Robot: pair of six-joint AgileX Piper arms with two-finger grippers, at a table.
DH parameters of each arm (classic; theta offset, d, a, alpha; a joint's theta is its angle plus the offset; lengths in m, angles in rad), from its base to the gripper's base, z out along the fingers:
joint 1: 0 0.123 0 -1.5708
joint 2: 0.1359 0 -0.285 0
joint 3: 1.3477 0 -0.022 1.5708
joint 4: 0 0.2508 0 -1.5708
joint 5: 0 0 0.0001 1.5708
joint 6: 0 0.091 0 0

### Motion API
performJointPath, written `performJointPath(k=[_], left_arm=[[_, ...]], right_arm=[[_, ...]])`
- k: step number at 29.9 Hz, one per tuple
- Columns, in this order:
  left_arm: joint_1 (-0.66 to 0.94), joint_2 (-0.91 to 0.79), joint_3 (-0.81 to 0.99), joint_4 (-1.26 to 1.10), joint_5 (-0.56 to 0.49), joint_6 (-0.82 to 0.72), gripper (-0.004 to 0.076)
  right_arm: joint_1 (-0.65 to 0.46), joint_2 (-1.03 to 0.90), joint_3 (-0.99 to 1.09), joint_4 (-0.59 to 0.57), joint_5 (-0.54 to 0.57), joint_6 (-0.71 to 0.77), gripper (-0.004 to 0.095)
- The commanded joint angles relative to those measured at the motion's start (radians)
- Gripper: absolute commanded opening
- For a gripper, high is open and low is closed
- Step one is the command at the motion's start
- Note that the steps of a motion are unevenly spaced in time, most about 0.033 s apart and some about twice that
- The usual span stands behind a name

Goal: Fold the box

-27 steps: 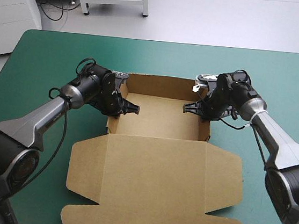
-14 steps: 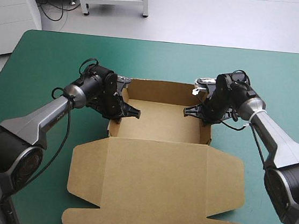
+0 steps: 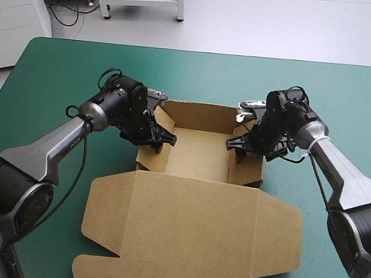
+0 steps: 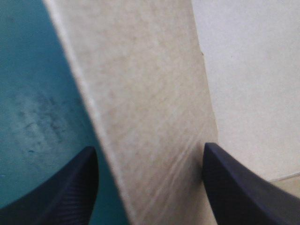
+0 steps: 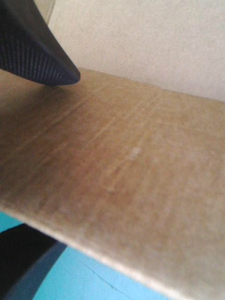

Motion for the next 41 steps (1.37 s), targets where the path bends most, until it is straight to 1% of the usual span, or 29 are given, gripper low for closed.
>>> performJointPath(k=[1, 3, 4, 10, 15, 17, 19, 23, 25, 26, 28, 31, 36, 41], left_arm=[[-0.004, -0.051, -0.087, 0.063, 0.078, -0.011, 0.0461], [-0.004, -0.055, -0.121, 0.085, 0.121, -0.011, 0.0461], [-0.004, -0.061, -0.137, 0.104, 0.125, -0.011, 0.0461], [-0.004, -0.135, -0.2, 0.104, 0.125, -0.008, 0.046], [-0.004, -0.214, -0.24, 0.094, 0.125, 0.037, 0.0452], [-0.004, -0.26, -0.24, 0.089, 0.125, 0.073, 0.0406], [-0.004, -0.301, -0.24, 0.082, 0.125, 0.114, 0.032], [-0.004, -0.395, -0.211, 0.082, 0.125, 0.159, 0.0085], [-0.004, -0.447, -0.175, 0.082, 0.125, 0.187, -0.0022], [-0.004, -0.475, -0.148, 0.082, 0.125, 0.201, -0.0029], [-0.004, -0.532, -0.091, 0.082, 0.125, 0.222, -0.003], [-0.004, -0.612, 0.021, 0.092, 0.125, 0.227, -0.003], [-0.004, -0.76, 0.24, 0.138, 0.123, 0.23, -0.0032], [-0.004, -0.927, 0.474, 0.168, 0.076, 0.172, -0.0032]], right_arm=[[-0.003, -0.072, -0.066, 0.002, 0.001, -0.003, 0.073], [-0.003, -0.086, -0.09, 0.007, 0.006, -0.007, 0.073], [-0.003, -0.096, -0.104, 0.009, 0.011, -0.014, 0.073], [-0.003, -0.158, -0.18, 0.009, 0.068, -0.025, 0.073], [-0.003, -0.22, -0.184, 0.018, 0.068, -0.025, 0.0729], [-0.003, -0.238, -0.184, 0.018, 0.068, -0.025, 0.0728], [-0.003, -0.254, -0.184, 0.022, 0.068, -0.025, 0.0729], [-0.003, -0.262, -0.184, 0.033, 0.068, -0.025, 0.0728], [-0.003, -0.262, -0.181, 0.028, 0.068, -0.025, 0.0727], [-0.003, -0.262, -0.18, 0.021, 0.068, -0.021, 0.0725], [-0.003, -0.257, -0.18, 0.0, 0.068, -0.011, 0.0725], [-0.005, -0.248, -0.179, -0.001, 0.068, -0.006, 0.0725], [-0.005, -0.212, -0.179, -0.006, 0.068, 0.001, 0.0725], [-0.005, -0.145, -0.179, -0.013, 0.068, 0.016, 0.0725]])
